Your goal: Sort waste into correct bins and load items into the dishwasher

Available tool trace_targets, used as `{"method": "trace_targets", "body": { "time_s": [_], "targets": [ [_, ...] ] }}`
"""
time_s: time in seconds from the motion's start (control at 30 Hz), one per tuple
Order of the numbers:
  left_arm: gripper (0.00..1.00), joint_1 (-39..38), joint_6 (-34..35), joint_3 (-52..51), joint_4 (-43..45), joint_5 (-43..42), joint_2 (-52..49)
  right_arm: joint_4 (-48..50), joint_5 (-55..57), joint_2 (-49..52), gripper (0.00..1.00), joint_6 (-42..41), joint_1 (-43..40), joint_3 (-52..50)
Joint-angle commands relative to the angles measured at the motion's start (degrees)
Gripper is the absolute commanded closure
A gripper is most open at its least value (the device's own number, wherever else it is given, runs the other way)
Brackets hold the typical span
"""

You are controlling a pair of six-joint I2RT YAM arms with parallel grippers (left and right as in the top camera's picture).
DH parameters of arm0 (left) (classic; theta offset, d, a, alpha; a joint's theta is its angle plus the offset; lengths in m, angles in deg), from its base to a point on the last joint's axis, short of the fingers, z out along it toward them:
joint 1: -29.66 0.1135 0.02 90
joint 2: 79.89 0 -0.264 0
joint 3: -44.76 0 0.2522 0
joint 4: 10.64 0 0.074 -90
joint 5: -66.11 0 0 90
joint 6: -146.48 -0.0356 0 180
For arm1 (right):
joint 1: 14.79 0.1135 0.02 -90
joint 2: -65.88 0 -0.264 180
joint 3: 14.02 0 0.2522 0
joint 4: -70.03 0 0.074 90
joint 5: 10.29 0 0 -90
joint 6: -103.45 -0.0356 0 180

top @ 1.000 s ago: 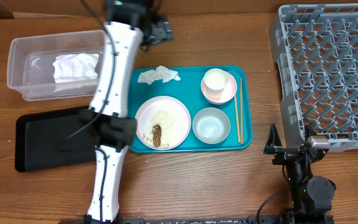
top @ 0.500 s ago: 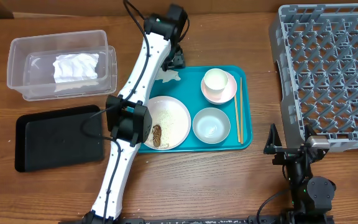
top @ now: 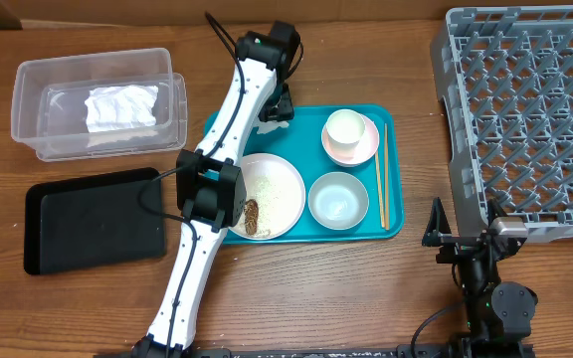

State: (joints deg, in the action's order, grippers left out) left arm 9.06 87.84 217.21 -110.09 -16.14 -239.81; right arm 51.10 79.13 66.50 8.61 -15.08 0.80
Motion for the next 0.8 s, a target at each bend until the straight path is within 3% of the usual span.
{"method": "trace_targets", "body": {
  "time_s": [0.0,0.2,0.3,0.5,0.77],
  "targets": [
    [0.37,-0.04,0.37,0.02,0.2,-0.33,-1.03,0.33,0.52,-0.46,0.0,0.2,-0.11,-0.59],
    [0.63,-0.04,0.37,0.02,-0.68,-0.37,-1.03,0.33,0.5,-0.46,0.0,0.2,-0.11,-0.59],
    [0.94,-0.04,0.39,0.02,-1.38,-0.37,-1.03,0.33,0.52,-0.46,0.0,0.17,-0.11,-0.59],
    [0.96,0.04,2.58,2.25,-5.14,-1.84,0.59,0.33,0.52,-0.46,0.0,0.2,-0.11,-0.59],
    [0.96,2.32,6.05,13.51,-9.25,0.85,8.17,0.33,0.52,-0.46,0.0,0.17,-0.11,-0.59]
  ]
}}
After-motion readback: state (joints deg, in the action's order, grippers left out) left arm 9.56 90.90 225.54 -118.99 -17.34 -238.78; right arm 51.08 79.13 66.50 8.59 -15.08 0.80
